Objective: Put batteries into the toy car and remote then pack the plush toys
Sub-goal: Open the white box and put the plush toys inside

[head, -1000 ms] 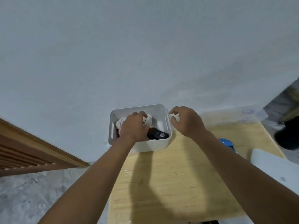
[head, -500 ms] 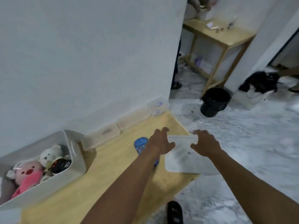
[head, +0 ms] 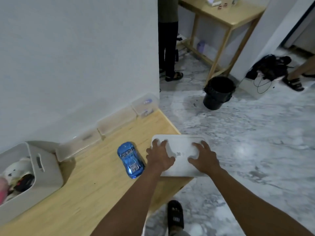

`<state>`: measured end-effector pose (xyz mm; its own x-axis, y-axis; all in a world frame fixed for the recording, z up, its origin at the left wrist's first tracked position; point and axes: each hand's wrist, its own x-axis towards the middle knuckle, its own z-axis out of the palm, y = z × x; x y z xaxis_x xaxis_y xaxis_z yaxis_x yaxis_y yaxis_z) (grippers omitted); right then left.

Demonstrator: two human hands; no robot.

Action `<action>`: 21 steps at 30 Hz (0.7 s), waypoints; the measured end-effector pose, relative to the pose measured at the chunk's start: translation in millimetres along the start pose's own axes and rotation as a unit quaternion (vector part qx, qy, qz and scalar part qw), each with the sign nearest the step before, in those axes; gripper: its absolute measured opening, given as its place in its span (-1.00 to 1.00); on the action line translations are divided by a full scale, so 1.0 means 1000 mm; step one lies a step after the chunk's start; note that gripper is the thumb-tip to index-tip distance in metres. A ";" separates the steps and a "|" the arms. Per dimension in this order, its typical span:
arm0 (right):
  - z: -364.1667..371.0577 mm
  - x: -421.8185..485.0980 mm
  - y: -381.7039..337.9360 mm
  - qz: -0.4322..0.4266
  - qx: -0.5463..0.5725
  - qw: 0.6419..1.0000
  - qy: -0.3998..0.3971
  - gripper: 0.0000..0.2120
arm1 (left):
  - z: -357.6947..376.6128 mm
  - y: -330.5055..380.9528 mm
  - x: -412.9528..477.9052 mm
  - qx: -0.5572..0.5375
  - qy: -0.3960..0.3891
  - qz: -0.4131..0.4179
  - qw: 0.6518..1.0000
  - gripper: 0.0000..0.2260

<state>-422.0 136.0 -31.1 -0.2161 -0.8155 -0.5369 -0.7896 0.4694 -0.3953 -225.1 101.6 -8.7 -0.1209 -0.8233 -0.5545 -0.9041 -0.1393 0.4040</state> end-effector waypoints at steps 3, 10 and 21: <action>-0.015 -0.002 -0.034 -0.025 -0.001 0.999 0.023 -0.28 | -0.028 -0.007 -0.002 -0.006 0.067 0.016 0.998 -0.33; -0.016 -0.040 -0.190 -0.170 -0.038 0.982 0.077 -0.30 | -0.143 -0.081 -0.057 0.016 0.227 -0.052 0.972 -0.48; 0.110 -0.165 -0.417 -0.326 -0.094 0.941 -0.005 -0.26 | -0.243 -0.310 -0.201 -0.022 0.330 -0.198 0.923 -0.47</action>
<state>6.0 112.6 140.4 0.3539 -0.9057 -0.2332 -0.8406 -0.1987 -0.5040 178.9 176.7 154.9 0.5045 -0.8567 -0.1071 -0.8046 -0.5115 0.3017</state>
